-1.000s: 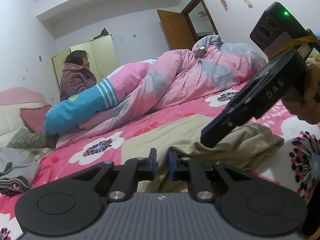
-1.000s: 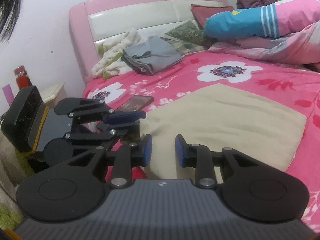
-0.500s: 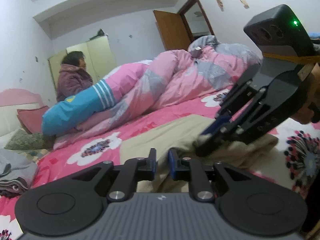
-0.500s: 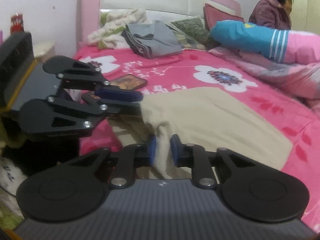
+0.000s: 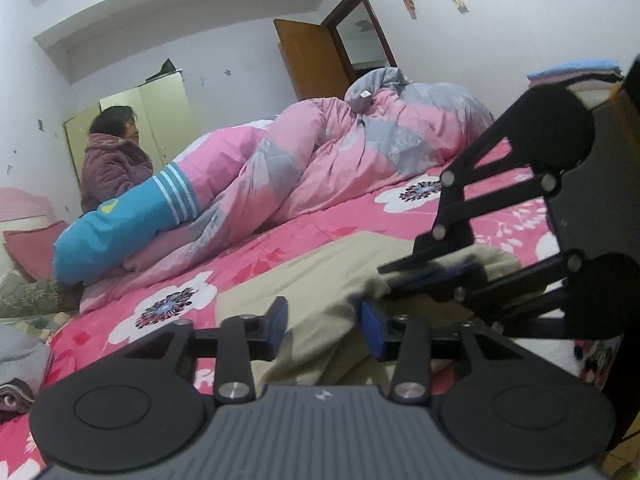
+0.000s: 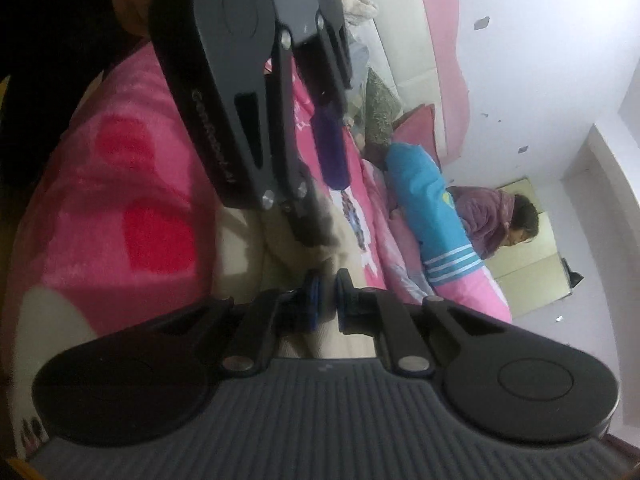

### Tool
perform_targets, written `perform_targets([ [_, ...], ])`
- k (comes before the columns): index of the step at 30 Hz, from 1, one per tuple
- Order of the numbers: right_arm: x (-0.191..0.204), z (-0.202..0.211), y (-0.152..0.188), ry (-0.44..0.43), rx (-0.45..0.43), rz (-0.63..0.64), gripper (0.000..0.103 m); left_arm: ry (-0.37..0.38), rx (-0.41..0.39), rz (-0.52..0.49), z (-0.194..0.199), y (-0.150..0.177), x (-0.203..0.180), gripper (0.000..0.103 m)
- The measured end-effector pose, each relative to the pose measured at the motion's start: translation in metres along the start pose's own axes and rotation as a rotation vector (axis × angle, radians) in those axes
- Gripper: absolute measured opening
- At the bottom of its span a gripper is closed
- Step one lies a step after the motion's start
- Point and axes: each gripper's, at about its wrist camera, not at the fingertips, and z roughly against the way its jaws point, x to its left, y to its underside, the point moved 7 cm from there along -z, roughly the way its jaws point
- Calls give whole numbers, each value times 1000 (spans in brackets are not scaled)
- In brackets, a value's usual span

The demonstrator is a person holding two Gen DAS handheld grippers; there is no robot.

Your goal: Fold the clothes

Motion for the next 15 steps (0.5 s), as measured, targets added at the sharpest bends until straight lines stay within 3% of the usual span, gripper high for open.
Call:
perform_targets([
  [4,6,-1,-2,12,-6,53,7,8,21,-52,-8,5,-8,12],
  [8,1,8,-1,-7,10,-28,14,-23,28,-82,-9,13,-17,10],
  [10,-11,20,3,-37,22,-151,32,-33,19,-66,-7,14,-16,10],
  [15,-50,42,31,-158,55,-649,39,-70,-19,-66,-1,11,-17,9],
])
